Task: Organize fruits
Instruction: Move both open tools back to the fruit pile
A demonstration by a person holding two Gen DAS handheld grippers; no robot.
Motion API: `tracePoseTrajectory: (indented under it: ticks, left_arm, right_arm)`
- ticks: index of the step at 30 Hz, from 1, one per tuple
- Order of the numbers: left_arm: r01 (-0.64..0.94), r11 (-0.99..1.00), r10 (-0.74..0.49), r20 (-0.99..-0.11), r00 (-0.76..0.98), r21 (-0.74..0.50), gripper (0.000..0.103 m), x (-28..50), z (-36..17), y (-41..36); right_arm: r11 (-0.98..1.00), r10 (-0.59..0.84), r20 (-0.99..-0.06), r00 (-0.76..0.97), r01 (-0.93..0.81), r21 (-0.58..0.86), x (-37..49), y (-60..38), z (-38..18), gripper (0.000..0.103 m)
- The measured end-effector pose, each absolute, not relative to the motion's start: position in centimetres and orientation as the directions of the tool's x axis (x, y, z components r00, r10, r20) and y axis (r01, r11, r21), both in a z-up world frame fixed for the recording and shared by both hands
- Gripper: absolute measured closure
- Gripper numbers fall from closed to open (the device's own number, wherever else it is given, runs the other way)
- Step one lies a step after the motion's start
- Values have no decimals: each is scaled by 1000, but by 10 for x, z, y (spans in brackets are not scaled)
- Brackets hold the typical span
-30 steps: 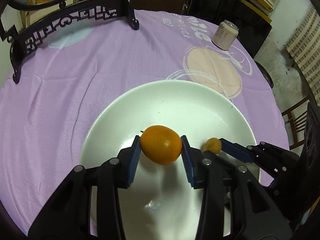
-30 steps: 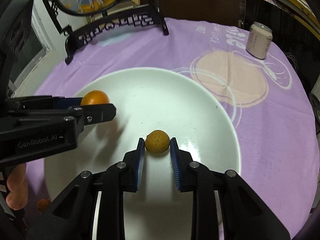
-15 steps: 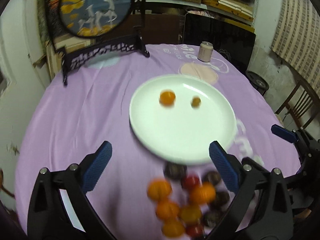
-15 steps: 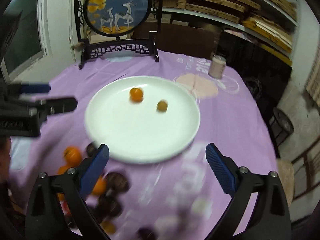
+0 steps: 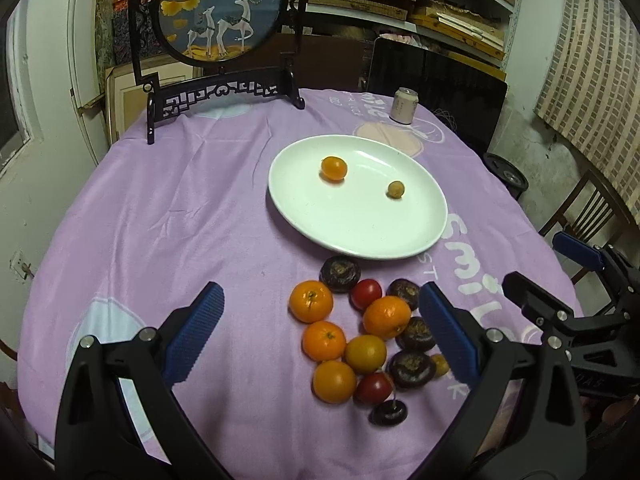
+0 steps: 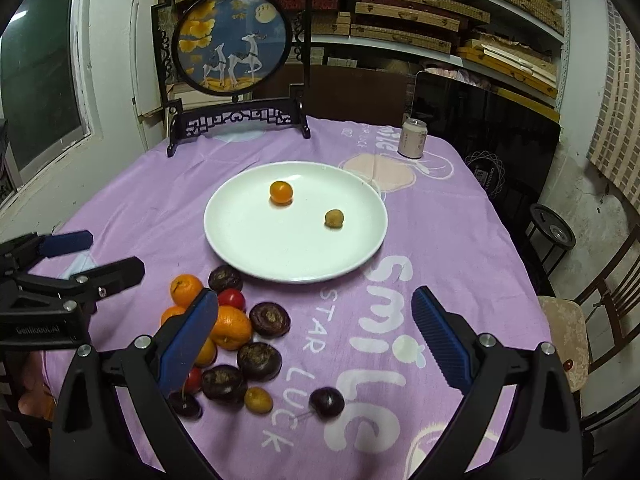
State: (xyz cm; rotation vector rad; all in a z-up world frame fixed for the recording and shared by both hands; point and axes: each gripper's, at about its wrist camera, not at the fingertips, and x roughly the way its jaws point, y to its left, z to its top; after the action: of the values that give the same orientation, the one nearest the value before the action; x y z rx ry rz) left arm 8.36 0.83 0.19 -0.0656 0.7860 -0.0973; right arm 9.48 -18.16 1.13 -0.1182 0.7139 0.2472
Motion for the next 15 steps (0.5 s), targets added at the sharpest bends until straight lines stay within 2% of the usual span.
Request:
tracePoseTrajectory:
  ticks: [7,10,12,13,14,15]
  left_arm:
    - [39,993,-107,-746,657,-108,4,77,-20,24]
    - [44,994,-102,-754,649,-96,4,71,-28,26]
    - [50,996,-85,-760,644,-68,4,66,-33,25]
    - [51,997,-75,-764,640,-55,4,65,-36,23]
    - [52,998,-64,-771,634,-39,4,62,-40,23]
    - [54,998,-59,-775,629,-33,4,59,-43,23]
  right_arm:
    - [971,168,-766,621,-239,19,78,-196,-36,5]
    - [968,189,-769,611,-248,40,72,-199,-50,6]
    - [966,203,-762,615,-252,53,71,-202,-58,14]
    - [967,201,-772,603,-249,57,73,-203,-63,26]
    - [964,215,-787,579,-253,77,79,-203,-71,34]
    - [963,226,-793,566,-252,95,82,-204,-75,36]
